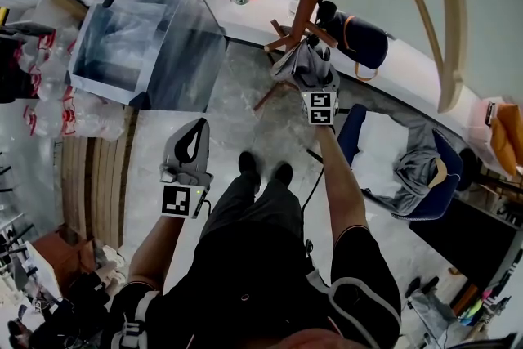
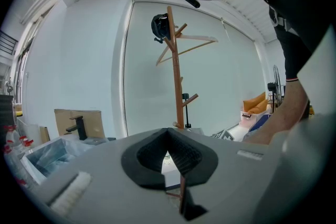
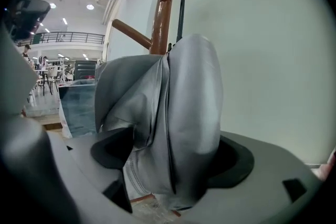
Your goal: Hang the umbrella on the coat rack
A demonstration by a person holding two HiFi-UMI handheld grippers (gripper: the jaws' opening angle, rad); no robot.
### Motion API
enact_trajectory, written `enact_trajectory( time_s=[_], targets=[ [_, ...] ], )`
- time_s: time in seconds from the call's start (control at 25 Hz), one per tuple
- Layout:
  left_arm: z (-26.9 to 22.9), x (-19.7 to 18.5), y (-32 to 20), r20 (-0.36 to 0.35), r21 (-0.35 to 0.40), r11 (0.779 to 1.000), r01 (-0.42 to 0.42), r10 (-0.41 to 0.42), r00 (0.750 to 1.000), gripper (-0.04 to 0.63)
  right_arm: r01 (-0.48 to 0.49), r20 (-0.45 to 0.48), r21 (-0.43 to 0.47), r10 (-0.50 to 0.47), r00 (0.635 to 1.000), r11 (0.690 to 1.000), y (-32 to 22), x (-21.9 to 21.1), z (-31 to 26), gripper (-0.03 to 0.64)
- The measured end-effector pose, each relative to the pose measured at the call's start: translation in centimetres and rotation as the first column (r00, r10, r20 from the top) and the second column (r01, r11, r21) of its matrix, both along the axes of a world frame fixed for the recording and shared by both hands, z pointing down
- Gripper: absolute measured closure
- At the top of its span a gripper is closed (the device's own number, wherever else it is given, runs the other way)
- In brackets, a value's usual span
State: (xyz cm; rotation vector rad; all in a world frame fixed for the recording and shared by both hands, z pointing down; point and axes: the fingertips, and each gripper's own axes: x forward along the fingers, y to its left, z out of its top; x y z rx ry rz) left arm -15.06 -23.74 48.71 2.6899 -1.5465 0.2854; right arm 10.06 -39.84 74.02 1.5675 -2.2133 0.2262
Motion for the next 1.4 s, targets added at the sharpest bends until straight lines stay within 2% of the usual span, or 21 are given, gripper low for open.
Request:
enact_trajectory(
  time_s=[0.08,0.4,0.72,1.08,1.4],
  targets=[
    [-0.1,0.1,-0.1,0.002,0.003,1.0,-0.001,0.001,1.0,0.594,0.0,0.003,0.015,0.0,1.0,1.0,0.2,0.3,-0.2,0.159],
    [-0.7,0.7,-0.1,-0.004,0.008,1.0,-0.003,0.003,1.0,0.594,-0.019,-0.015,0.017,0.019,1.0,1.0,2.5,2.1,-2.0,0.143],
    [-1.5,1.3,-0.2,-0.012,0.018,1.0,-0.011,0.011,1.0,0.594,0.02,-0.019,0.042,-0.02,1.0,0.999,4.2,2.3,-4.6,0.142],
    [-2.3,1.9,0.1,-0.008,0.034,0.999,-0.018,0.019,1.0,0.594,0.043,-0.01,0.046,-0.042,0.999,0.998,6.1,3.0,-7.2,0.17],
    [-3.1,2.4,0.5,-0.01,0.051,0.999,-0.015,0.015,1.0,0.594,0.082,0.035,0.11,-0.086,0.996,0.991,8.2,2.8,-11.4,0.249]
  ],
)
